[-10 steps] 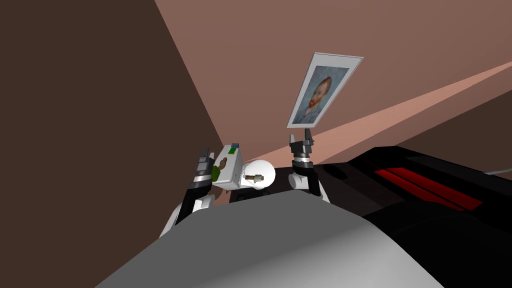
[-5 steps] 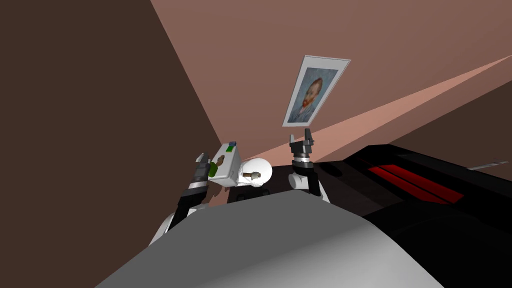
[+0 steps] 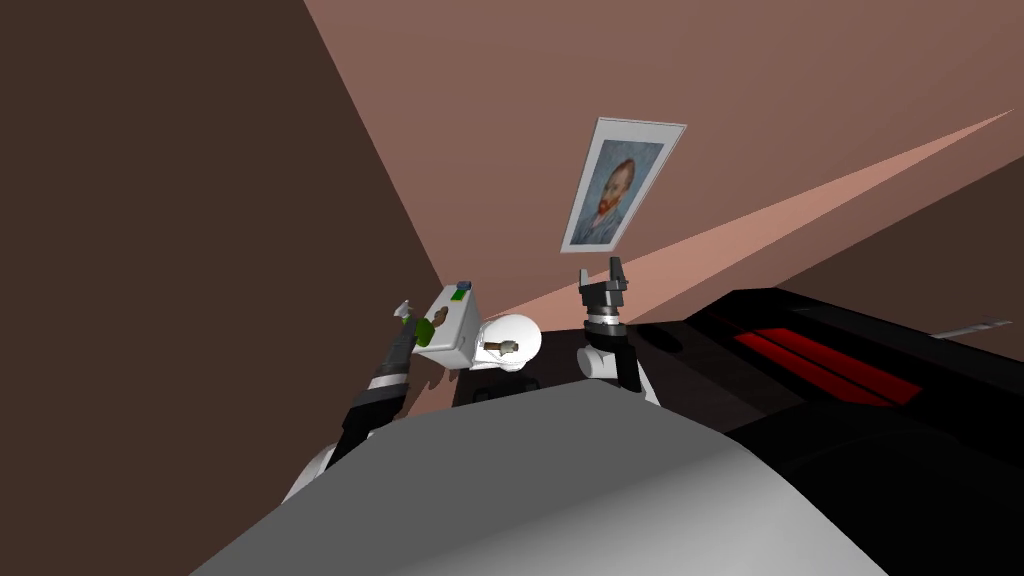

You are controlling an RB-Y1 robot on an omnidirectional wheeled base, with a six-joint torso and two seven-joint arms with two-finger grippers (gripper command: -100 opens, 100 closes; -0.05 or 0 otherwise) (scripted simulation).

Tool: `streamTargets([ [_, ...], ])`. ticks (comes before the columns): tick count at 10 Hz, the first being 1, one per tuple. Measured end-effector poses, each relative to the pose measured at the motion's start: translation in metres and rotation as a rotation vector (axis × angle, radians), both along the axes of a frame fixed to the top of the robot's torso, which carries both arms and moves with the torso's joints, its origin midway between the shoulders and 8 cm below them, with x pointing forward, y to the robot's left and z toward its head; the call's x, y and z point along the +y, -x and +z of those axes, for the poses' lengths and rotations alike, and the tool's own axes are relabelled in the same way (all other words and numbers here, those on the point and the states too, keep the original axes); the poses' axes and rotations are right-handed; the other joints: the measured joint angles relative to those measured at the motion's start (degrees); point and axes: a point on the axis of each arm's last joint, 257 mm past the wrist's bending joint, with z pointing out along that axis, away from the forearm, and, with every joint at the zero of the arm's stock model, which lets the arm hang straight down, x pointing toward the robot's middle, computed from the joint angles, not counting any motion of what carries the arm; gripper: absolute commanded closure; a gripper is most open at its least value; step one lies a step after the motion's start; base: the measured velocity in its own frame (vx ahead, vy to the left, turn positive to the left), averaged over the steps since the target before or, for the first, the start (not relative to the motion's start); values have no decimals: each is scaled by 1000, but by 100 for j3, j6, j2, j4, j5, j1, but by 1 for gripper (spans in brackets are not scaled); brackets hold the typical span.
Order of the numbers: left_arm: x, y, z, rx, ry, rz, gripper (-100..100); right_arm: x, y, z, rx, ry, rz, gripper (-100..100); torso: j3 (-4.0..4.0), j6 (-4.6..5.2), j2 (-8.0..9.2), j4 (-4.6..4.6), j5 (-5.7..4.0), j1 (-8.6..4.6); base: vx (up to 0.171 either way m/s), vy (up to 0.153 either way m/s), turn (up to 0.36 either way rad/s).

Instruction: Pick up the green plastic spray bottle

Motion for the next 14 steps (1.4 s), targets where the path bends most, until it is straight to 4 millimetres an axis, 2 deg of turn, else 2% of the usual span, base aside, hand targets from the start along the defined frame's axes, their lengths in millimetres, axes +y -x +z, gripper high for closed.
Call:
streamTargets([
  [5, 23, 20, -34, 148, -263, 24, -100, 0, 0, 0, 0, 0, 0, 0, -26, 0, -46, -10, 4, 17, 38, -9, 28],
  [14, 54, 54, -75, 354, -708, -73, -100, 0, 0, 0, 0, 0, 0, 0, -35, 2, -60, -14, 5, 23, 83, 15, 0],
])
